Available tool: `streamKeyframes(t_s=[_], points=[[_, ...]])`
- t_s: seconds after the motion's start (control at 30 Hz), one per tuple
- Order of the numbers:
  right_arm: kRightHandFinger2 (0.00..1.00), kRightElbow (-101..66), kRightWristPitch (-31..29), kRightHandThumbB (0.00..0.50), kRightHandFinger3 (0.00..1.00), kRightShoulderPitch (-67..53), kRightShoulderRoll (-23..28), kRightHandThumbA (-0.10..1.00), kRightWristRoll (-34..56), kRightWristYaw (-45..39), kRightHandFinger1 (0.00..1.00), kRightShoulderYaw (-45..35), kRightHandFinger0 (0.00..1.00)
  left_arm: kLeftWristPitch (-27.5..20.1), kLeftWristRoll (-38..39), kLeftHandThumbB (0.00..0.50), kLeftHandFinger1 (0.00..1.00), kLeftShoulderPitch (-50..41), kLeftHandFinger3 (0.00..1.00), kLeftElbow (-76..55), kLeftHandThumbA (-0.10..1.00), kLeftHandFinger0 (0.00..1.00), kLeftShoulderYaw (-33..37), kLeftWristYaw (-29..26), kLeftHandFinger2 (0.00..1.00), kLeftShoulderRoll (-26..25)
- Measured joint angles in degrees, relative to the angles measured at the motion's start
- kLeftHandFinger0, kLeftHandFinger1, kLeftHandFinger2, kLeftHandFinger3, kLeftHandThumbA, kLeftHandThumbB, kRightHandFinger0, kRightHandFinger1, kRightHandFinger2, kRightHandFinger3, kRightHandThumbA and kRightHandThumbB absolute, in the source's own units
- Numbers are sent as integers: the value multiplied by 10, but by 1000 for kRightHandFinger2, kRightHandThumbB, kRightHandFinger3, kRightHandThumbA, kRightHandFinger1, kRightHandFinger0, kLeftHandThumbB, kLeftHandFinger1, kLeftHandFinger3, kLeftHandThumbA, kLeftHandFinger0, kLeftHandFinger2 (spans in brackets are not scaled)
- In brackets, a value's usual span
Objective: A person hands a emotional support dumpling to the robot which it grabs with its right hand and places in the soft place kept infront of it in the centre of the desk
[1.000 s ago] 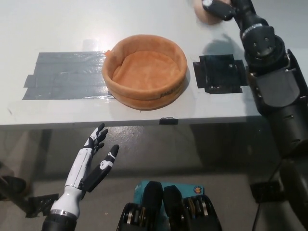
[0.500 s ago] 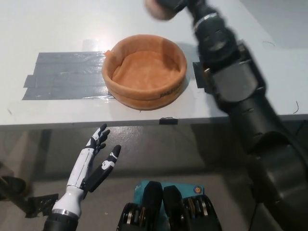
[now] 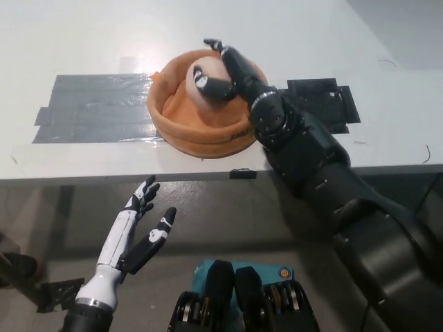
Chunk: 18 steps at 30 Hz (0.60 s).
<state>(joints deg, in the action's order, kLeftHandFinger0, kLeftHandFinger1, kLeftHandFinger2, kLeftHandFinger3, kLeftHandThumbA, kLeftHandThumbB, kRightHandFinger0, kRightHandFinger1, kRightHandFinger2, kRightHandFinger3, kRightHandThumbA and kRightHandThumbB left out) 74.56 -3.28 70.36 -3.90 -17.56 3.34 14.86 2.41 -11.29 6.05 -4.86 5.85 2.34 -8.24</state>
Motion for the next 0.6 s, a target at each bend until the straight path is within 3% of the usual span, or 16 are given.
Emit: streamKeyframes(t_s=[0.1,0.17,0.23,0.6], points=[[1000,1,0,404,1000,0,8,753,0,-22,1000,12,1000,0,0,0,1000,2,1000,0,740,1000,0,2,1000,0],[1000,1,0,454,1000,0,13,883,0,-32,1000,17,1000,0,0,0,1000,3,1000,0,740,1000,0,2,1000,0],[1000,-3,-1,470,1000,0,17,940,0,-40,1000,20,1000,0,-1,0,1000,5,1000,0,742,1000,0,3,1000,0],[1000,-178,-3,416,1000,-19,43,916,0,-47,1000,17,1000,2,-2,0,1000,6,1000,0,736,1000,0,4,1000,0]])
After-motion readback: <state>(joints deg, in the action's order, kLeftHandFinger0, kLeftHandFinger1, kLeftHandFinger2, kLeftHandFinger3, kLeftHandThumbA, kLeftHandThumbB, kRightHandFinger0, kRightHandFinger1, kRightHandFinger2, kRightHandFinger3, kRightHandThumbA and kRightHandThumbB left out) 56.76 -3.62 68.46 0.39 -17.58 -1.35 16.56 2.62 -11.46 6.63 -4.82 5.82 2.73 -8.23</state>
